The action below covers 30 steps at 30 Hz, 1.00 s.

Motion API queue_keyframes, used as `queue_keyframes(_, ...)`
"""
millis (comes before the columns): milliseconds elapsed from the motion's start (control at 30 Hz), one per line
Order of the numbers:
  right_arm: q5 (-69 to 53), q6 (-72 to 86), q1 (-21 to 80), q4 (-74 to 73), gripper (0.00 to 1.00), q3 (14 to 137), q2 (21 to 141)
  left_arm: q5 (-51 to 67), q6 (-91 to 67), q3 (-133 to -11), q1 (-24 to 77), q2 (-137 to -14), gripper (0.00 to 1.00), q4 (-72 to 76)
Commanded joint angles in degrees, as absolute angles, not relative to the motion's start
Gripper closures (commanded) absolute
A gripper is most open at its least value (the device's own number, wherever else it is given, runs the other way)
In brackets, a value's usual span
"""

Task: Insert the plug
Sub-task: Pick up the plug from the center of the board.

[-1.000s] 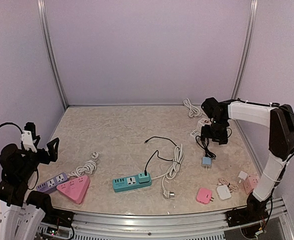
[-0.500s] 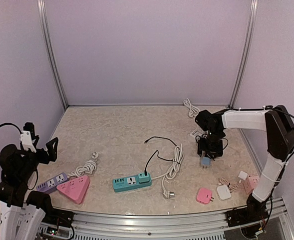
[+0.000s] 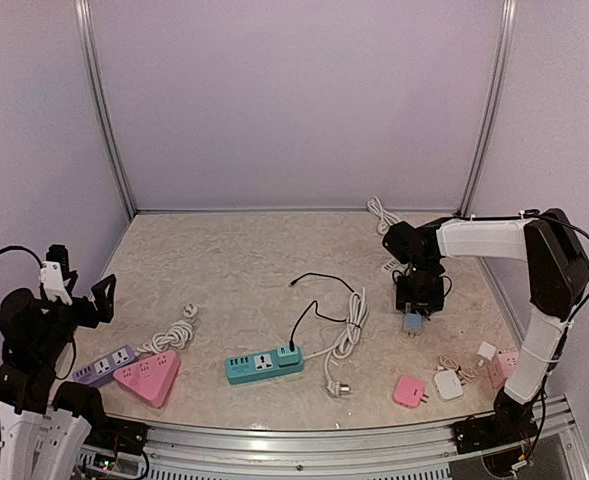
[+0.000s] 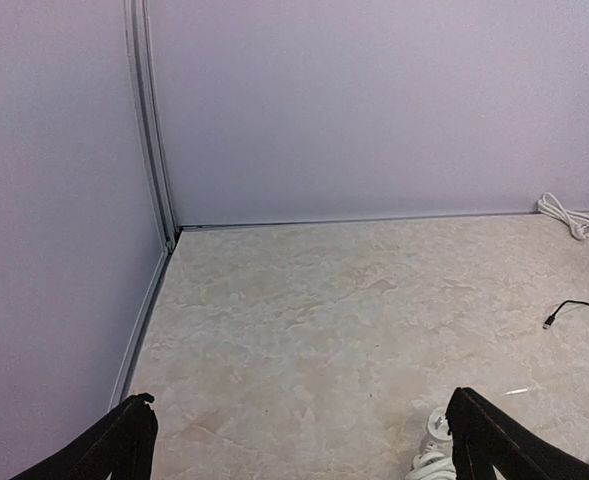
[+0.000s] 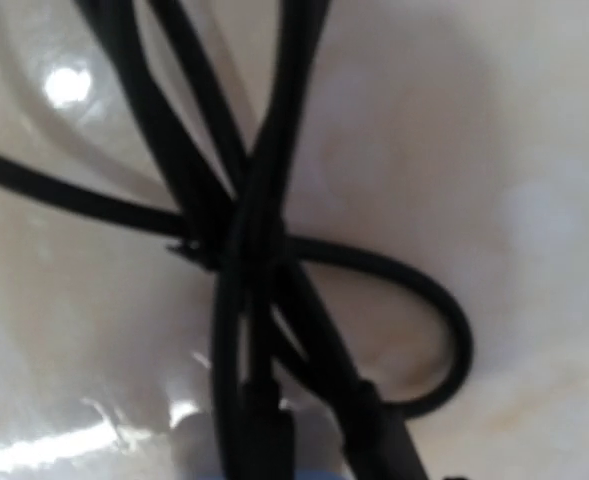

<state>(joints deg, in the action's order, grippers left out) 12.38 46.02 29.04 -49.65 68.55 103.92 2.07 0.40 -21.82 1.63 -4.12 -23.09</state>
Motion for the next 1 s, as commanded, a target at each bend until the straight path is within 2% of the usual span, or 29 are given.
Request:
queue_keyframes(0,24.03,47.31,33.19,-60.03,0.38,75.85,104.07,1.84,0.31,-21.08,1.10,-3.87,0.01,-22.24)
queue_keyframes(67,27.32,48.28,35.32,-63.62,0.34,78.79,104.50,1.85,0.32,-21.00,1.13,-3.87,0.01,-22.15)
queue_keyframes(167,24.50,49.75,36.12,-62.25,0.31,77.25,103.72,1.78,0.35,-21.06,1.07,-3.93,0.01,-22.24)
queue_keyframes(300,22.53,53.20,36.06,-55.02,0.38,70.77,100.96,1.63,0.34,-21.09,1.08,-3.87,0.01,-22.31)
queue_keyframes(667,14.50,54.51,32.85,-43.42,0.45,61.90,102.70,1.56,0.35,-21.18,0.97,-3.86,0.01,-22.42)
queue_keyframes(833,11.42,55.09,31.84,-38.96,0.59,58.41,101.55,1.76,0.33,-21.09,1.00,-4.11,0.01,-22.24)
queue_keyframes(967,12.25,54.71,31.48,-38.43,0.82,58.56,99.84,1.67,0.35,-21.09,0.96,-4.13,0.01,-22.25)
